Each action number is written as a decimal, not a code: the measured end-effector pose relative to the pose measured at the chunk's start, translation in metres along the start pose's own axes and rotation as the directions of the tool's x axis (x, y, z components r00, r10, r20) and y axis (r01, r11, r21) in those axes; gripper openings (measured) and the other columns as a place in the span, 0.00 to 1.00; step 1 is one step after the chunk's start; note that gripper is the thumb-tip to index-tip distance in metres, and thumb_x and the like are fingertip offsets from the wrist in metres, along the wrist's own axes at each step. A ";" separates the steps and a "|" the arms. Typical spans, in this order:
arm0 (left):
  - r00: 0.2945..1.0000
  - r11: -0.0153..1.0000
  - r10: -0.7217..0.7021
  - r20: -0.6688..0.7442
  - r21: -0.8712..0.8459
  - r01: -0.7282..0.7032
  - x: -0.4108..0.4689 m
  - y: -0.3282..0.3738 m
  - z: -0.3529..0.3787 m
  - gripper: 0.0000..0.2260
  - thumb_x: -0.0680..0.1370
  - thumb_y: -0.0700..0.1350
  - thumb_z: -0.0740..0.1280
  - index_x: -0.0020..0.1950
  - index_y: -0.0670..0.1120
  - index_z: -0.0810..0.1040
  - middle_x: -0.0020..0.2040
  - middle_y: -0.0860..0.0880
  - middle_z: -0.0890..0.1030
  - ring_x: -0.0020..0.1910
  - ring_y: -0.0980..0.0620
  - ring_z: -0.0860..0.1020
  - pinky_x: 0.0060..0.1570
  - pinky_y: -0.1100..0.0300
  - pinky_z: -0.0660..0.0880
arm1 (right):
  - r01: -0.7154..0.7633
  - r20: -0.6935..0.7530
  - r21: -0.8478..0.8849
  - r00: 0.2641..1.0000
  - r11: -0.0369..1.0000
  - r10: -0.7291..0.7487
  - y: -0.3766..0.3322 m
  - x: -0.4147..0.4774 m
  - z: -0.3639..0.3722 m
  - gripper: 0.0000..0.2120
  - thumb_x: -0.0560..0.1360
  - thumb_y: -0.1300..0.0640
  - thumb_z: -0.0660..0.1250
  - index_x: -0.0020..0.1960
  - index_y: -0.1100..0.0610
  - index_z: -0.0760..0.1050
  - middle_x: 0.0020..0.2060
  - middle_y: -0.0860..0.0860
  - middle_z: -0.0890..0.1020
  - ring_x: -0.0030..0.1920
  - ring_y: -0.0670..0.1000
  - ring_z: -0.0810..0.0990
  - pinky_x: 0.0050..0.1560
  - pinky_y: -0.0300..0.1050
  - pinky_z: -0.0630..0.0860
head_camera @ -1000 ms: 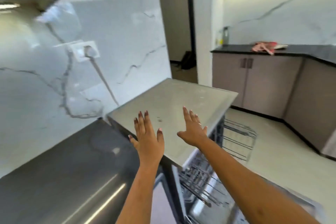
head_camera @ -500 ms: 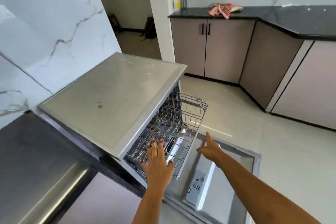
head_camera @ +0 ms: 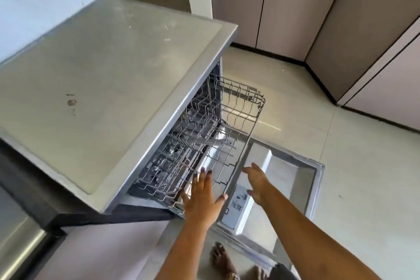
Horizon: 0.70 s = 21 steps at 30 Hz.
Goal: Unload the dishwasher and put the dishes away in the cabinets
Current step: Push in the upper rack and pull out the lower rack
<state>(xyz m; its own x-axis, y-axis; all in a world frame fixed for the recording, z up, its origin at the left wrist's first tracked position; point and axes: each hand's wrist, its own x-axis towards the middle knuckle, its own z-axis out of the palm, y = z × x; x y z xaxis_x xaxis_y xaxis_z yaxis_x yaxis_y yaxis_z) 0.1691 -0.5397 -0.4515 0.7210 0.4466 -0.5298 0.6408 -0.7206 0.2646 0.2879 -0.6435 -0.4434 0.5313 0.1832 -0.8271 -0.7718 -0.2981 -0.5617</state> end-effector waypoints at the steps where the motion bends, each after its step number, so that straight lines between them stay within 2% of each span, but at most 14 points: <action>1: 1.000 1.000 0.007 0.002 -0.005 -0.007 0.005 0.000 0.008 0.38 0.77 0.64 0.55 0.76 0.53 0.36 0.77 0.52 0.37 0.77 0.51 0.38 0.71 0.38 0.40 | -0.018 -0.002 0.061 1.000 0.998 0.018 -0.001 0.006 0.005 0.26 0.81 0.59 0.59 0.76 0.57 0.56 0.74 0.57 0.60 0.74 0.59 0.59 0.70 0.58 0.60; 5: 0.999 0.999 0.038 -0.003 0.012 -0.038 0.028 -0.005 0.038 0.40 0.75 0.67 0.55 0.75 0.54 0.33 0.78 0.53 0.38 0.76 0.52 0.38 0.71 0.38 0.40 | -0.098 0.041 0.249 0.995 0.964 0.090 0.001 0.035 0.021 0.30 0.80 0.49 0.59 0.77 0.50 0.51 0.77 0.54 0.53 0.77 0.57 0.52 0.73 0.63 0.54; 8: 0.999 0.999 0.040 -0.030 0.014 -0.039 0.044 -0.003 0.052 0.39 0.74 0.68 0.51 0.76 0.53 0.36 0.78 0.53 0.42 0.77 0.51 0.42 0.71 0.38 0.41 | -0.112 0.064 0.277 0.993 0.954 0.098 0.001 0.055 0.023 0.30 0.79 0.43 0.57 0.77 0.47 0.51 0.77 0.51 0.52 0.76 0.58 0.52 0.73 0.64 0.53; 9: 0.997 0.999 0.050 -0.055 0.024 -0.049 0.047 0.000 0.053 0.37 0.74 0.68 0.48 0.76 0.53 0.39 0.78 0.52 0.48 0.77 0.50 0.47 0.70 0.38 0.45 | -0.113 0.064 0.284 0.993 0.952 0.099 0.000 0.060 0.023 0.30 0.79 0.41 0.56 0.77 0.47 0.51 0.77 0.50 0.52 0.76 0.59 0.52 0.73 0.64 0.54; 11: 0.996 0.997 0.065 -0.068 0.055 -0.061 0.051 0.003 0.058 0.33 0.74 0.64 0.47 0.77 0.52 0.48 0.74 0.50 0.65 0.73 0.48 0.63 0.65 0.35 0.59 | -0.131 0.090 0.313 0.990 0.941 0.108 0.000 0.069 0.023 0.32 0.78 0.38 0.55 0.77 0.46 0.50 0.77 0.50 0.52 0.76 0.59 0.53 0.72 0.65 0.54; 13: 0.994 0.993 0.070 -0.086 0.102 -0.061 0.053 0.003 0.064 0.30 0.75 0.61 0.49 0.76 0.52 0.55 0.69 0.49 0.73 0.68 0.47 0.72 0.58 0.35 0.68 | -0.163 0.140 0.331 0.983 0.929 0.122 -0.004 0.076 0.029 0.37 0.74 0.32 0.56 0.77 0.45 0.51 0.77 0.52 0.53 0.76 0.60 0.54 0.72 0.66 0.54; 16: 0.992 0.992 0.078 -0.094 0.107 -0.068 0.055 0.004 0.061 0.27 0.76 0.59 0.49 0.74 0.54 0.60 0.70 0.48 0.72 0.68 0.47 0.72 0.59 0.34 0.70 | -0.223 0.176 0.338 0.969 0.914 0.172 -0.008 0.084 0.040 0.49 0.64 0.25 0.59 0.77 0.46 0.50 0.77 0.54 0.54 0.76 0.61 0.54 0.72 0.67 0.53; 19: 0.985 0.982 0.113 -0.131 0.165 -0.091 0.056 -0.004 0.059 0.27 0.76 0.59 0.53 0.74 0.54 0.57 0.71 0.48 0.71 0.69 0.46 0.70 0.60 0.34 0.68 | -0.243 0.212 0.365 0.962 0.899 0.174 -0.011 0.090 0.048 0.62 0.48 0.20 0.64 0.77 0.44 0.52 0.77 0.53 0.54 0.76 0.61 0.54 0.72 0.69 0.51; 20: 0.981 0.980 0.118 -0.154 0.177 -0.090 0.058 -0.008 0.058 0.28 0.76 0.59 0.57 0.74 0.54 0.57 0.71 0.48 0.70 0.69 0.46 0.70 0.61 0.34 0.67 | -0.251 0.233 0.365 0.957 0.897 0.173 -0.012 0.093 0.051 0.63 0.48 0.20 0.64 0.77 0.45 0.52 0.77 0.53 0.55 0.76 0.60 0.54 0.72 0.68 0.52; 21: 0.977 0.981 0.114 -0.183 0.179 -0.081 0.061 -0.014 0.056 0.30 0.74 0.59 0.60 0.74 0.54 0.58 0.71 0.48 0.70 0.69 0.46 0.70 0.62 0.34 0.67 | -0.253 0.254 0.351 0.953 0.902 0.168 -0.015 0.090 0.055 0.60 0.52 0.20 0.63 0.77 0.46 0.51 0.77 0.54 0.53 0.76 0.60 0.53 0.73 0.67 0.52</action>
<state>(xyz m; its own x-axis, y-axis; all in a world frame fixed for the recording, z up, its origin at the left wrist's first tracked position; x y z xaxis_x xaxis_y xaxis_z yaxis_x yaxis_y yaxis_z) 0.1893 -0.5322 -0.5321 0.8251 0.4510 -0.3403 0.5230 -0.8375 0.1585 0.3282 -0.5708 -0.5107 0.2878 0.3624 -0.8865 -0.9527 0.0141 -0.3035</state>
